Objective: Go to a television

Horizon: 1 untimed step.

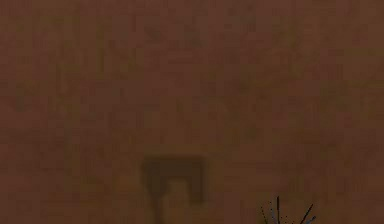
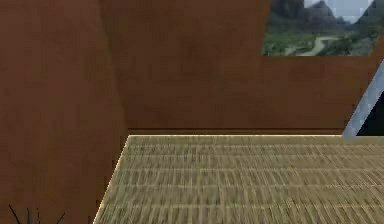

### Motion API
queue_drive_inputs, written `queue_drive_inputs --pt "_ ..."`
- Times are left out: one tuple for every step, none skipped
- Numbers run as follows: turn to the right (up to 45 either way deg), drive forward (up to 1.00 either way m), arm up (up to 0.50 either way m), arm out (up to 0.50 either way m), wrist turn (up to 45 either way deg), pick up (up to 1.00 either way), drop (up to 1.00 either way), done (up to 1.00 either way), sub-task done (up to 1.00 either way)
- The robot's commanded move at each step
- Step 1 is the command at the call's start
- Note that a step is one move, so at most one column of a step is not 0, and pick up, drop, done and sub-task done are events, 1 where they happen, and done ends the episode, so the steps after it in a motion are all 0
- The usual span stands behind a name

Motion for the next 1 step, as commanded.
queue_drive_inputs --pt "-45.0 0.0 0.0 0.0 0.0 0.0 0.0 0.0 0.0"
